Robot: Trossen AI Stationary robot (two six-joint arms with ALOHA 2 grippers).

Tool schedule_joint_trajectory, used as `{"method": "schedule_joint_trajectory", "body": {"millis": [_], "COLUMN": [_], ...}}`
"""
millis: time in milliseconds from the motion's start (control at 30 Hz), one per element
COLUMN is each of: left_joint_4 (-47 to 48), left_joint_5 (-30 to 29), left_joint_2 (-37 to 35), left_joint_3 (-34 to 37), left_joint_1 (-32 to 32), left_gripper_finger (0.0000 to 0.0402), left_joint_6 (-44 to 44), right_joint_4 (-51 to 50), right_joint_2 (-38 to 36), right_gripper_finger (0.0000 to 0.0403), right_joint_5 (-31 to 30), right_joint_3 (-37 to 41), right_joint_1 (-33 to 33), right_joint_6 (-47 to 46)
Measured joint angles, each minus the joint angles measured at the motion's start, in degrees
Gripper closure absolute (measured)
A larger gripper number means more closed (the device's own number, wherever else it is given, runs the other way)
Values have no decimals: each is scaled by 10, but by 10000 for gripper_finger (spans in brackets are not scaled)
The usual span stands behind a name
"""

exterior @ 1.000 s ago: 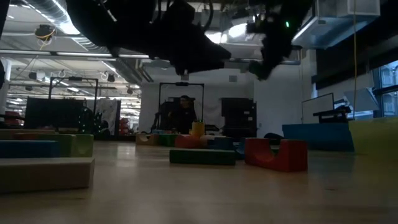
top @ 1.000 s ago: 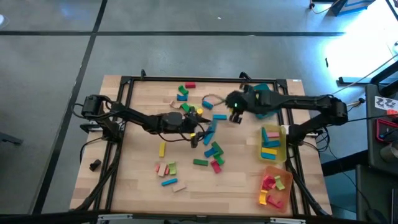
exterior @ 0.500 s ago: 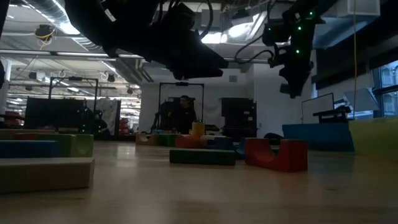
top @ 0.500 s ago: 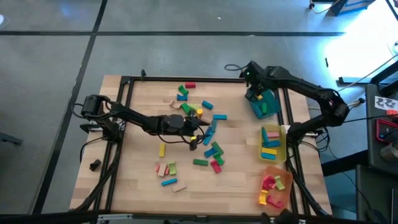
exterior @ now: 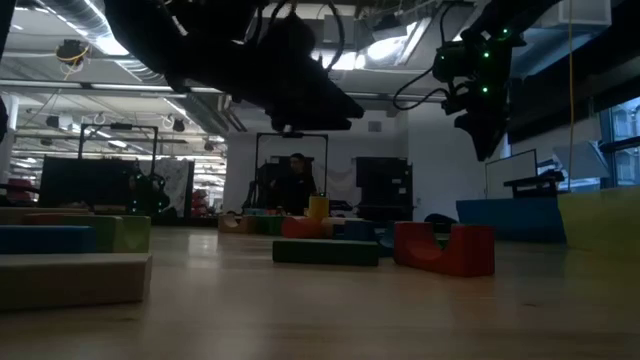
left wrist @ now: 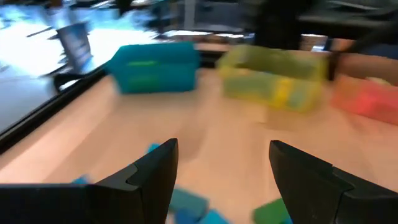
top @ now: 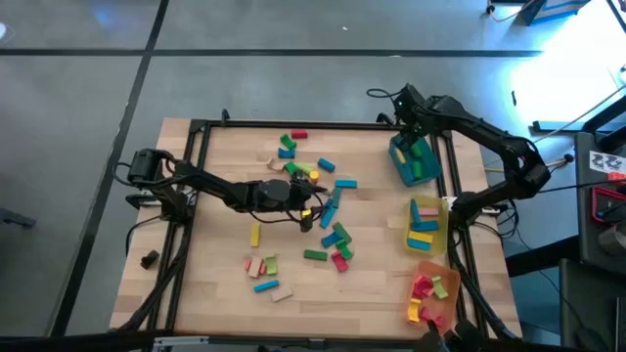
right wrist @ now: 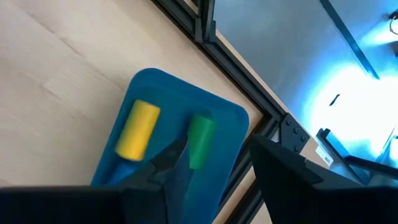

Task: Sort blocks by size
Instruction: Put the green cylindrical block into the blue bin, then put the orange cylindrical block into the blue bin

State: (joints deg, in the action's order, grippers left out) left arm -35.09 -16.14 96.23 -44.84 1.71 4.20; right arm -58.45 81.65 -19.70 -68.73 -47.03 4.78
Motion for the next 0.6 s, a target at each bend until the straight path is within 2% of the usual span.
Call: {"method": "schedule_joint_trajectory", "body": {"millis": [100, 167, 400, 600], "left_joint_4": [24, 55, 209, 260], "left_joint_5": [-56, -71, -74, -75], "left_joint_2": [0, 0, 0, 0], "left_joint_3": [0, 0, 0, 0], "left_joint_1": [-6, -15, -55, -68], "left_gripper_finger": [164, 164, 164, 164], "left_joint_6": [32, 56, 165, 207], "right_joint_4": [2, 4, 24, 41], "right_joint_2": [0, 0, 0, 0], "right_gripper_finger": [232, 231, 231, 231], "right_joint_5": [0, 4, 44, 64], "right_joint_3": [0, 0, 0, 0], "right_joint_1": [1, 1, 1, 1], "right_joint_6": [0, 0, 0, 0]}}
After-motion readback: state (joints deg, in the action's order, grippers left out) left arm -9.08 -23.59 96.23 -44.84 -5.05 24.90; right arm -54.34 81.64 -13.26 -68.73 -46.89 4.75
